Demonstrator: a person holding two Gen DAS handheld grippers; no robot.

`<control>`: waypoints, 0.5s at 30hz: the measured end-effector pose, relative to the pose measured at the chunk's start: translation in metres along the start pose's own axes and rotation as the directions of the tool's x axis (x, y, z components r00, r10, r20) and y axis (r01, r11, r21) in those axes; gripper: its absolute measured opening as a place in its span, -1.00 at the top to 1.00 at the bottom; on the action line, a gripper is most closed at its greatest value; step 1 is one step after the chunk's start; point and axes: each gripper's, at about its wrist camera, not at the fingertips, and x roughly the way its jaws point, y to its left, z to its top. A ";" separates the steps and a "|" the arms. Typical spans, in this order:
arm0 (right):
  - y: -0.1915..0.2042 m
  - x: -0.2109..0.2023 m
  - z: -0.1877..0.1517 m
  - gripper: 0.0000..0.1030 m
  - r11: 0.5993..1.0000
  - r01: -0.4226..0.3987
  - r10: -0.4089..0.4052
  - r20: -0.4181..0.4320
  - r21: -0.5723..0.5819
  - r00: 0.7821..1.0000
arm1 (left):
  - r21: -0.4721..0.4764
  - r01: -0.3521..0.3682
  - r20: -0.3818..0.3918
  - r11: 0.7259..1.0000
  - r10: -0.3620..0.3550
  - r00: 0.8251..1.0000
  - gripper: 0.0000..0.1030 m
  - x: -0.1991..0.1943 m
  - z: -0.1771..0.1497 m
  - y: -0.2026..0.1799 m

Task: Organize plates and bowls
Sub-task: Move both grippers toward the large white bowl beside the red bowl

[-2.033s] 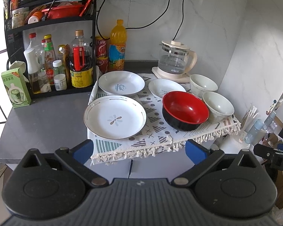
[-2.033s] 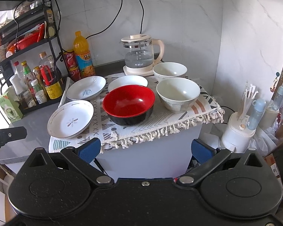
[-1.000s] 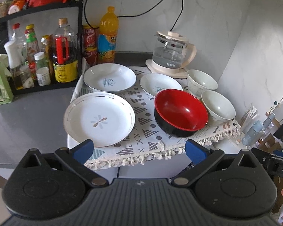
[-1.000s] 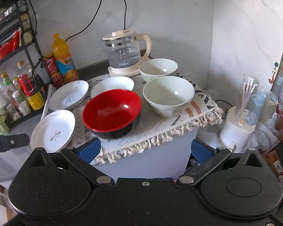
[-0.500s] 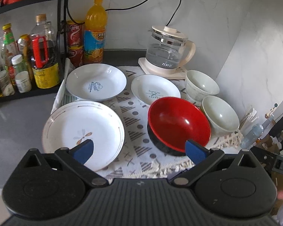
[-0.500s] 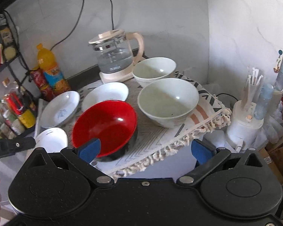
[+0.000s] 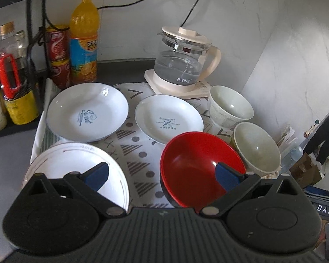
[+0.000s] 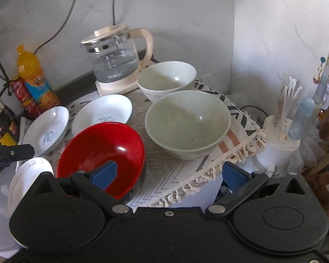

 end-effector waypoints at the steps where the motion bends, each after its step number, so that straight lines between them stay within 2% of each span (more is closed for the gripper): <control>1: -0.002 0.002 0.001 -1.00 1.000 0.006 -0.006 0.005 0.011 1.000 | 0.004 0.002 -0.009 1.000 -0.002 1.000 -0.98 0.004 0.003 0.001; 6: -0.006 0.008 0.007 -1.00 0.999 0.039 -0.039 0.047 0.018 0.998 | 0.016 0.031 -0.052 0.999 -0.031 0.998 -0.98 0.025 0.018 0.003; 15: -0.025 0.036 0.024 -1.00 0.997 0.064 -0.060 -0.103 0.033 0.993 | 0.062 0.068 -0.087 0.996 -0.062 0.994 -0.98 0.052 0.037 -0.016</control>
